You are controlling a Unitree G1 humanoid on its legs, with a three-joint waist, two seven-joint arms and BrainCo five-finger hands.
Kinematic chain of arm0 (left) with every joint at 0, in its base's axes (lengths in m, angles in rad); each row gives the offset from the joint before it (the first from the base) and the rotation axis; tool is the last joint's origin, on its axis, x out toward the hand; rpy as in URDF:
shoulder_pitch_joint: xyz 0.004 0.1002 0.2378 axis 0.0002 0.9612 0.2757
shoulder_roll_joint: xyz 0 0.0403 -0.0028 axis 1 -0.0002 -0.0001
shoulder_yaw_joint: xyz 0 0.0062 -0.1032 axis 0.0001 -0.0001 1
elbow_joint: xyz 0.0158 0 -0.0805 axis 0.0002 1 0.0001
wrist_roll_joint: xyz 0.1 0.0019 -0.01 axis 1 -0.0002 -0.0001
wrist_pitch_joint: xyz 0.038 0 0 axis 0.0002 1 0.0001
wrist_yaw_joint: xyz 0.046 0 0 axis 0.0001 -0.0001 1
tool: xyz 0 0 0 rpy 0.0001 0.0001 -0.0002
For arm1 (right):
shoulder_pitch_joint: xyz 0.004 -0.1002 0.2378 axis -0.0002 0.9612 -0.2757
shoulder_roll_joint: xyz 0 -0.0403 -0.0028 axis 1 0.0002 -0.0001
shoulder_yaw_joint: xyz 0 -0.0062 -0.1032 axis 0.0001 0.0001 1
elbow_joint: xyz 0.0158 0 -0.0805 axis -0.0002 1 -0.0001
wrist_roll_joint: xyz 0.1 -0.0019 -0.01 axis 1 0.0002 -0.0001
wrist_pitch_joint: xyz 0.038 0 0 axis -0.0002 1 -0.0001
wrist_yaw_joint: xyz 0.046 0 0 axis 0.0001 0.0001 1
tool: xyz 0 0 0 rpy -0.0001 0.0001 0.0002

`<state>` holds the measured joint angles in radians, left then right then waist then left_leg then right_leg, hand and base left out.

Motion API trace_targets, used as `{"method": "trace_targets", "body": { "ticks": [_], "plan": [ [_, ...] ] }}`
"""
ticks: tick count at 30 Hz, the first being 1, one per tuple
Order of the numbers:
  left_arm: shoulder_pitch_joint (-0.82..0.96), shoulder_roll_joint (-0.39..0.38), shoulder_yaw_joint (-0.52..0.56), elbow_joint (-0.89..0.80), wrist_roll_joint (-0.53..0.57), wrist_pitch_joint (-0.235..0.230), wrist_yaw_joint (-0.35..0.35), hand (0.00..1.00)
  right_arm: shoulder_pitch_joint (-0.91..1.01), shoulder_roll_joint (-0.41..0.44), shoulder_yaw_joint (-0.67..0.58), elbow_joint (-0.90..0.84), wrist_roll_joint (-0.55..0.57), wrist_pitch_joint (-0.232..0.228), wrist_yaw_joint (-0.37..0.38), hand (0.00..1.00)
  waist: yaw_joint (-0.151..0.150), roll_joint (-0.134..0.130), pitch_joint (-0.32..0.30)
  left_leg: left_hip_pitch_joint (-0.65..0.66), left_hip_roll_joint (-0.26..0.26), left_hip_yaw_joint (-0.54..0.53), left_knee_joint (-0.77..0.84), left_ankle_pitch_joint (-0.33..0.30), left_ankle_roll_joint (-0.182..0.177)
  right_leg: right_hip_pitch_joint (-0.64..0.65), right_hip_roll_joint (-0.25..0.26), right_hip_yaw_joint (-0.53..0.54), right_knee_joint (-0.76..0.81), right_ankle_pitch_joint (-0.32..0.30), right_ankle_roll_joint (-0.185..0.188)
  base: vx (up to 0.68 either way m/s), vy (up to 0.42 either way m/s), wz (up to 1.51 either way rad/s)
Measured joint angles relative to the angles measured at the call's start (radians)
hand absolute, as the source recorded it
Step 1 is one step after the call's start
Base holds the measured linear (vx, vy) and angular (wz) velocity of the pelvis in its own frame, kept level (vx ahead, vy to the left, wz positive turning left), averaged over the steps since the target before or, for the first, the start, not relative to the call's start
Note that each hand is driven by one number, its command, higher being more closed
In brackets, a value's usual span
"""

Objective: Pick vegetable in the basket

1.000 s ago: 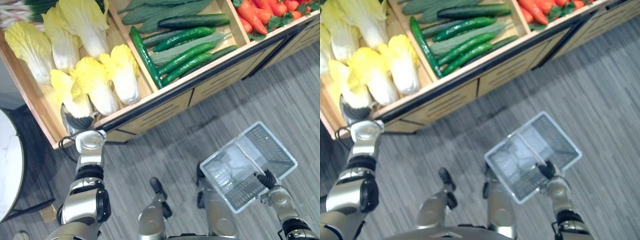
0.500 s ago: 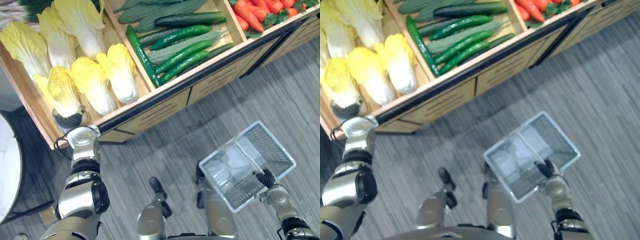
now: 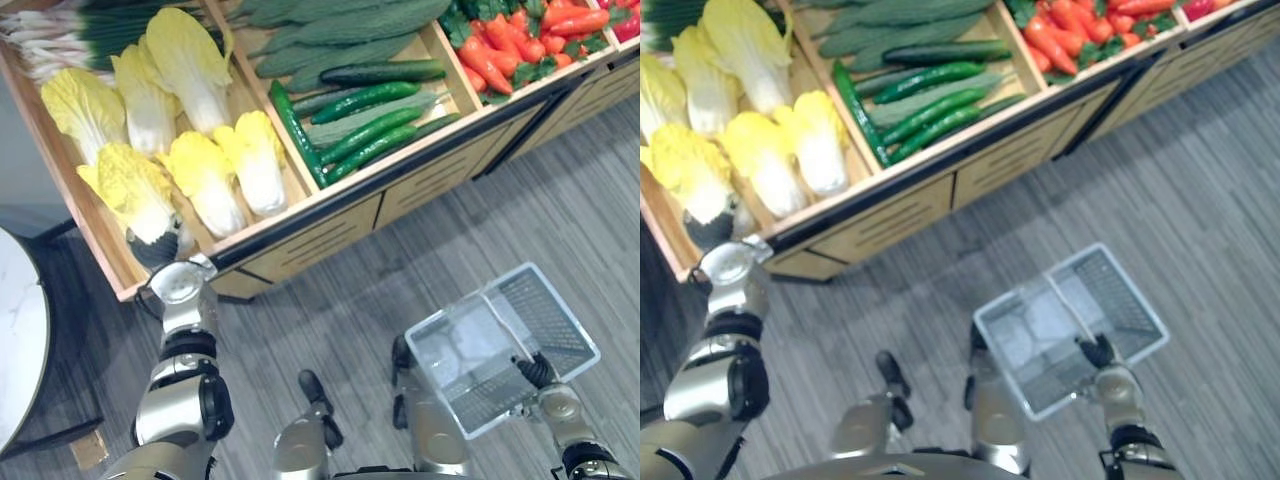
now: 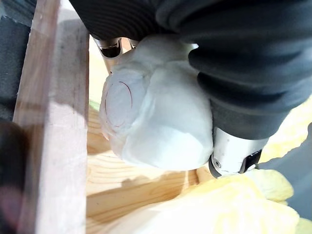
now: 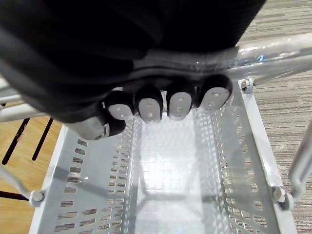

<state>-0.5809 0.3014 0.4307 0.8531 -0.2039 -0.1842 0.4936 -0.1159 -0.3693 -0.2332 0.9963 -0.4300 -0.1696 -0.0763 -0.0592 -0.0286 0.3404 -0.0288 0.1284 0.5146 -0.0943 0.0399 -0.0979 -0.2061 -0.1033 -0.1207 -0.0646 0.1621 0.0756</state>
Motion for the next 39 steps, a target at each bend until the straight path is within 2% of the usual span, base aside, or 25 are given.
{"method": "trace_targets", "body": {
  "ticks": [5, 9, 13, 19, 21, 26, 30, 32, 39],
  "plan": [
    [0.087, -0.062, -0.002, -0.066, -0.067, -0.031, 0.003, 1.0, 0.038, 0.0, -0.012, 0.002, -0.001, 0.017, 0.009, 1.0, -0.013, 0.004, -0.062, 0.004, -0.01, -0.014, 0.0, -0.002, 0.003, 0.012, -0.007, -0.013, 0.001, -0.006, 0.007, 0.03, 0.0, 0.1],
    [0.132, -0.101, -0.002, -0.107, -0.079, -0.038, 0.003, 1.0, 0.064, 0.009, -0.043, 0.002, -0.001, 0.019, 0.022, 1.0, -0.016, 0.005, -0.093, 0.015, -0.013, -0.038, 0.0, -0.003, 0.005, 0.032, -0.01, -0.034, 0.007, -0.015, 0.008, 0.02, -0.014, 0.15],
    [0.222, -0.157, -0.001, -0.138, -0.136, -0.046, 0.012, 1.0, 0.08, 0.024, -0.045, 0.002, -0.001, 0.019, 0.025, 1.0, -0.017, 0.01, -0.134, 0.017, -0.012, -0.047, 0.0, -0.003, 0.005, 0.036, -0.009, -0.041, 0.01, -0.019, 0.005, 0.0, -0.025, 0.05],
    [0.331, -0.217, 0.01, -0.283, -0.145, -0.014, 0.054, 1.0, 0.105, 0.03, -0.08, 0.002, -0.003, 0.019, 0.037, 1.0, -0.015, 0.01, -0.152, 0.017, -0.01, -0.068, 0.0, 0.0, 0.009, 0.048, -0.01, -0.061, 0.013, -0.021, 0.003, 0.0, -0.027, 0.11],
    [0.366, -0.225, 0.005, -0.392, -0.118, -0.007, 0.063, 1.0, 0.124, 0.031, -0.086, 0.002, -0.003, 0.019, 0.037, 1.0, -0.015, 0.008, -0.164, 0.021, -0.009, -0.075, 0.0, 0.0, 0.009, 0.055, -0.011, -0.066, 0.012, -0.023, 0.0, 0.02, -0.017, 0.08],
    [0.418, -0.219, -0.083, -0.624, 0.073, 0.001, 0.06, 1.0, 0.168, 0.032, -0.129, 0.002, -0.003, 0.019, 0.038, 1.0, -0.015, 0.015, -0.197, 0.035, -0.01, -0.088, 0.0, 0.0, 0.01, 0.076, -0.016, -0.079, 0.012, -0.027, 0.004, 0.03, -0.016, 0.08],
    [0.446, -0.216, -0.156, -0.704, 0.184, 0.001, 0.009, 1.0, 0.176, 0.019, -0.151, 0.002, -0.003, 0.018, 0.045, 1.0, -0.016, 0.024, -0.221, 0.045, -0.014, -0.078, 0.0, -0.003, 0.009, 0.078, -0.02, -0.067, 0.016, -0.027, 0.004, 0.0, -0.005, -0.08],
    [0.485, -0.214, -0.197, -0.732, 0.225, 0.001, -0.028, 1.0, 0.173, -0.016, -0.15, -0.001, -0.004, 0.015, 0.062, 1.0, -0.015, 0.031, -0.228, 0.063, -0.013, -0.05, 0.0, -0.016, 0.004, 0.078, -0.016, -0.04, 0.017, -0.028, 0.005, -0.01, -0.008, -0.33],
    [0.562, -0.127, -0.34, -0.807, 0.229, -0.004, -0.153, 1.0, 0.166, -0.163, -0.054, -0.071, -0.035, 0.004, 0.097, 1.0, -0.019, 0.04, -0.236, 0.106, -0.011, 0.041, -0.006, -0.035, -0.004, 0.068, -0.002, 0.051, 0.014, -0.028, 0.015, 0.0, -0.013, -0.42]
  ]
}}
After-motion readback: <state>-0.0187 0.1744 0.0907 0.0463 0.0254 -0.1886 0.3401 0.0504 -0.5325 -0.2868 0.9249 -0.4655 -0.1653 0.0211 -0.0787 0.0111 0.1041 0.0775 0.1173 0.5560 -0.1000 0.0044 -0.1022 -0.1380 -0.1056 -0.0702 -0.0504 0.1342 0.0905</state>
